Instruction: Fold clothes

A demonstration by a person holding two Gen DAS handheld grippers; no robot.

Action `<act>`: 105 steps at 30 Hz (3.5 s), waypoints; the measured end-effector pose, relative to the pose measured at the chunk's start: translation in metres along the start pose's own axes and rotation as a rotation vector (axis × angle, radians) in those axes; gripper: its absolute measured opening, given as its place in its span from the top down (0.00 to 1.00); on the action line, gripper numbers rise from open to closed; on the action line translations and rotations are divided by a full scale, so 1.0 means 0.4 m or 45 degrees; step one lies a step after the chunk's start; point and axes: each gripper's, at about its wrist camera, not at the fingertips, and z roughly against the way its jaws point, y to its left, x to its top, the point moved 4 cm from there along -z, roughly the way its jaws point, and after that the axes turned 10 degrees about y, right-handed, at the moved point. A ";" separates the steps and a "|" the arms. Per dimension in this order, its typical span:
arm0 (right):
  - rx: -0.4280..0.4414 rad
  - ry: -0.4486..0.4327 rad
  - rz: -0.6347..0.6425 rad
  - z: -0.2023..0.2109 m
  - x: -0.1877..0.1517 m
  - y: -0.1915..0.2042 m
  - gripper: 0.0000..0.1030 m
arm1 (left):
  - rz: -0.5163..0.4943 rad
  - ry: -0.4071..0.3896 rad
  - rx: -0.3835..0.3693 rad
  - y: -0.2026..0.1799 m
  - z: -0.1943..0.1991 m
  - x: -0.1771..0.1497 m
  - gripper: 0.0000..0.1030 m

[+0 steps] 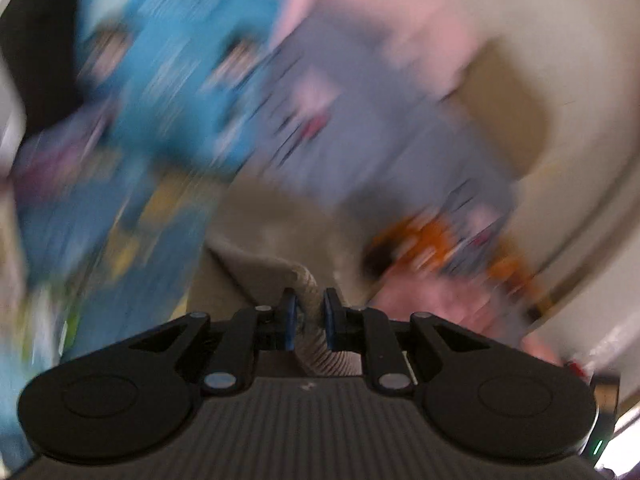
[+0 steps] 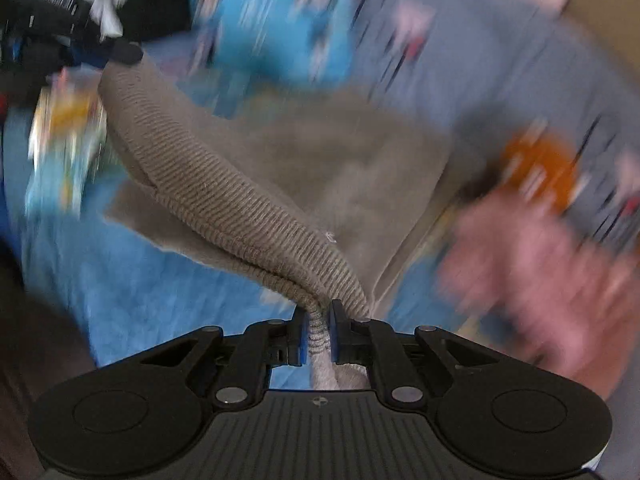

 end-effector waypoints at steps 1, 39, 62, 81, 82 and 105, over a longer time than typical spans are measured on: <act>0.008 0.032 -0.001 -0.031 -0.030 0.029 0.91 | 0.052 0.058 0.034 0.048 -0.033 -0.045 0.87; 0.540 -0.311 -1.021 -0.184 -0.147 -0.197 0.72 | -0.029 0.319 0.151 0.111 -0.154 -0.238 0.29; 0.614 -0.356 -1.586 -0.167 -0.343 -0.303 0.78 | -0.029 0.283 0.194 0.119 -0.104 -0.272 0.23; 0.852 -0.318 -1.328 -0.193 -0.301 -0.243 0.96 | -0.067 0.338 0.191 0.095 -0.122 -0.295 0.23; 0.851 -0.315 -1.335 -0.178 -0.296 -0.242 0.97 | -0.072 0.343 0.192 0.092 -0.124 -0.297 0.23; 0.913 -0.256 -1.574 -0.155 -0.252 -0.196 0.97 | -0.071 0.322 0.166 0.086 -0.102 -0.300 0.19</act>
